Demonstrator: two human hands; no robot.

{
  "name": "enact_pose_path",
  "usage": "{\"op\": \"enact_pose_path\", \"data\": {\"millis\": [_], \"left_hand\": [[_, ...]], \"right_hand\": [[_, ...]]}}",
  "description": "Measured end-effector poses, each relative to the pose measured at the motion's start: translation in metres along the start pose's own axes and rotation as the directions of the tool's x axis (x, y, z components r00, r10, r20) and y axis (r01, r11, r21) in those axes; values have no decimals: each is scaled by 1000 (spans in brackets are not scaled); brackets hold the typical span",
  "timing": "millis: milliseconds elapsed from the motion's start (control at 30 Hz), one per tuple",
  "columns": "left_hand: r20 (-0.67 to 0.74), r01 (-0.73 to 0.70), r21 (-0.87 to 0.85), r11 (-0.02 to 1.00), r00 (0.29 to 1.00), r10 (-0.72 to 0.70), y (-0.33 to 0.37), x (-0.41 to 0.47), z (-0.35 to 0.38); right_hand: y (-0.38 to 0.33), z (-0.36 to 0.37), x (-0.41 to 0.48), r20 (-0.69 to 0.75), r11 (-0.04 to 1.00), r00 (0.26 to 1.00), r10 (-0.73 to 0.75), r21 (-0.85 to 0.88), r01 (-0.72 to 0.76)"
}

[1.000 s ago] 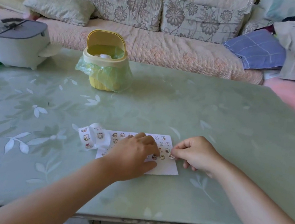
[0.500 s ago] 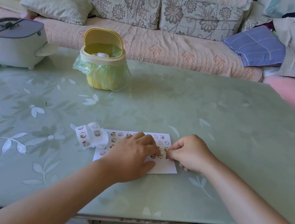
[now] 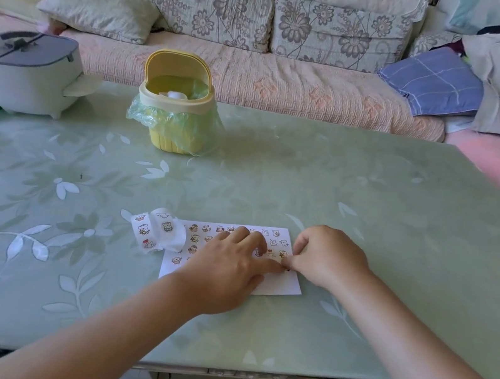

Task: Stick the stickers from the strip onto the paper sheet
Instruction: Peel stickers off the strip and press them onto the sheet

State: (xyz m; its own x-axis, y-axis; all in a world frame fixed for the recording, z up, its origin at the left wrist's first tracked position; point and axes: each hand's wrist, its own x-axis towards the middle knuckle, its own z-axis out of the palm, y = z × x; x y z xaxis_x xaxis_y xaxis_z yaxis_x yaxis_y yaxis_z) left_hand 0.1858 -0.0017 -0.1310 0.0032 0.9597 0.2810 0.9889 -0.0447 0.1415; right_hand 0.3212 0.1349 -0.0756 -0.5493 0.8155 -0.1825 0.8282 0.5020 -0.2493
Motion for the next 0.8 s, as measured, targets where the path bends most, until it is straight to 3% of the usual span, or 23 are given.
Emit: {"op": "enact_pose_path", "data": {"millis": [133,267,467,633,800], "left_hand": [[14,0,-49,999,1000,1,5,0,0],[28,-19,-98,995,999,22,14,1,5],[26,-9,-57,998,1000,10,15,-1,12],[53,22,-59,998,998,-19,15,-2,10],[69,28,-92,995,997,-22,15,-2,7]], "right_hand": [[12,4,-1,-1,995,1000,13,101,-13],[21,14,-8,-47,982,994,-98,155,104],[30,17,-33,-20,920,920,-391,-52,389],[33,20,-49,3,856,880,-475,-231,463],[40,22,-52,-45,859,883,-467,-261,441]]}}
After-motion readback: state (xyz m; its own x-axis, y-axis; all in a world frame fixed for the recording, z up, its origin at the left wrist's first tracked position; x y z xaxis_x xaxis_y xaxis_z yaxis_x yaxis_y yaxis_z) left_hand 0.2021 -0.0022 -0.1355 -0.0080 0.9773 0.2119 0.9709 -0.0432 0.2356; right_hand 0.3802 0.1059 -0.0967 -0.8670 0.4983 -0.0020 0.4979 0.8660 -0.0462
